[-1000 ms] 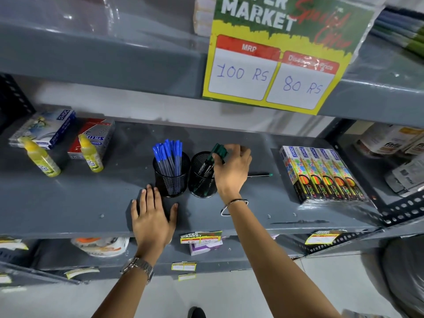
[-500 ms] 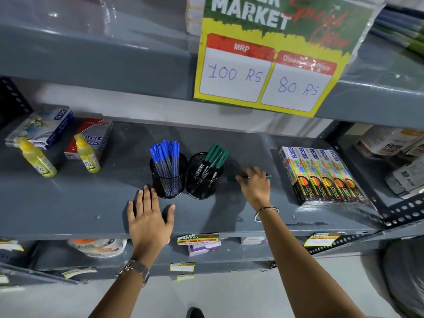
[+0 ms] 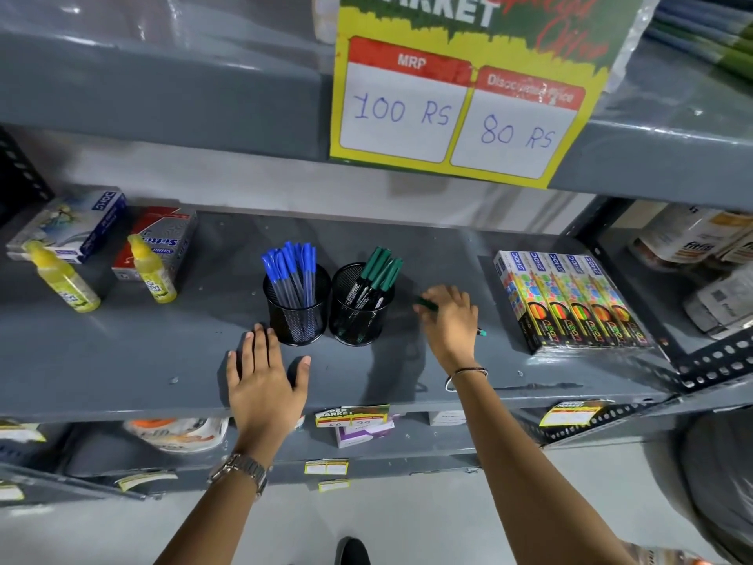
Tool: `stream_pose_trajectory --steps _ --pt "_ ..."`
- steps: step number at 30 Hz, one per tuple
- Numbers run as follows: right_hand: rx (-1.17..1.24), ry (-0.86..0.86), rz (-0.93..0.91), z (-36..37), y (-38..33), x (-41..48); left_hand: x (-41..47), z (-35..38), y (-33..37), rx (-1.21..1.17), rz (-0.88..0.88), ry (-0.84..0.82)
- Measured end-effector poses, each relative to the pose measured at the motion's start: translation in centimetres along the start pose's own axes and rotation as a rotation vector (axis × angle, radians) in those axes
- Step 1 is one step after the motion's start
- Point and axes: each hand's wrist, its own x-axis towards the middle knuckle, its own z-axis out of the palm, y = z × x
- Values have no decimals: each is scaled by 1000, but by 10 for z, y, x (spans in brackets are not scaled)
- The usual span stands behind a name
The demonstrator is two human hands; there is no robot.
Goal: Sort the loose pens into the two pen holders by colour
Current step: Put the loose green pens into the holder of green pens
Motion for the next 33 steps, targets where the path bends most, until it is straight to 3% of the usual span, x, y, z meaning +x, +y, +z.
stream_pose_trajectory --steps 3,6,10,14,17,23,33 --pt "119 262 84 -23 -16 3 -2 -1 0 4 2 -2" --pt "480 533 219 -56 -46 12 -3 -1 0 -1 5 -5" --pt "780 693 169 -90 -90 28 -1 -3 0 -36 0 10" --pt "763 522 117 -77 -113 22 -1 -2 -1 -77 -8 15" --pt "691 376 179 -48 -110 9 -3 -3 1 -77 -1 14" --pt "571 306 262 -13 -98 0 -1 -5 0 -45 3 2" --pt "524 197 237 -1 -96 11 1 -2 -2 -45 4 -6"
